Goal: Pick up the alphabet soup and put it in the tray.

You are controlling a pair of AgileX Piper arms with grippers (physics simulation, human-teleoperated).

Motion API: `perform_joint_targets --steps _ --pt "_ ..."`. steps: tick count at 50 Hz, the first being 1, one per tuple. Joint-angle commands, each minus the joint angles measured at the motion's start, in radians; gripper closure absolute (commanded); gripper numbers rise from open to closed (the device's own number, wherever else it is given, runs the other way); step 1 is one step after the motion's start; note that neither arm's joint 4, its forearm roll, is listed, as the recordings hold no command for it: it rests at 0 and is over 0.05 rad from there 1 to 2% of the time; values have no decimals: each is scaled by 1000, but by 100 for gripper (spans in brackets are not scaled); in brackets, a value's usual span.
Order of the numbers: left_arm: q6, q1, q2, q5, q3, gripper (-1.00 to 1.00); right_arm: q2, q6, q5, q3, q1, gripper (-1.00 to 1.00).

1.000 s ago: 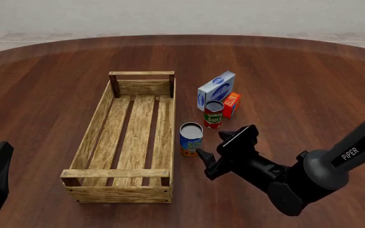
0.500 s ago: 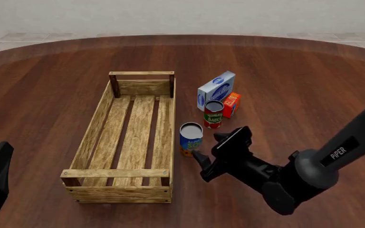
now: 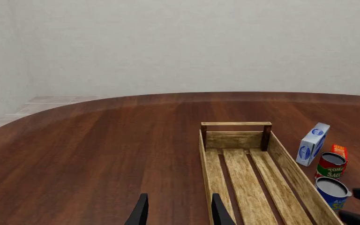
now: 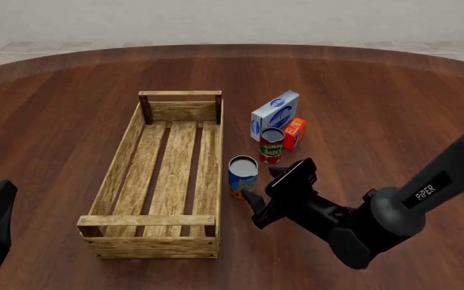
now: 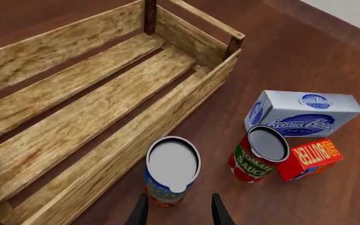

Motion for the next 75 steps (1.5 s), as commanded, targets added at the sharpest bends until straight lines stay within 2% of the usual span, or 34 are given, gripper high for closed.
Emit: perform_joint_targets --steps 1,41,75 --pt "0 0 0 0 0 -100 11 -4 14 -21 -3 -100" --pt "0 0 0 0 0 -100 86 -1 19 -75 12 -100" --pt "0 0 0 0 0 -100 135 -4 28 -144 -10 -100"
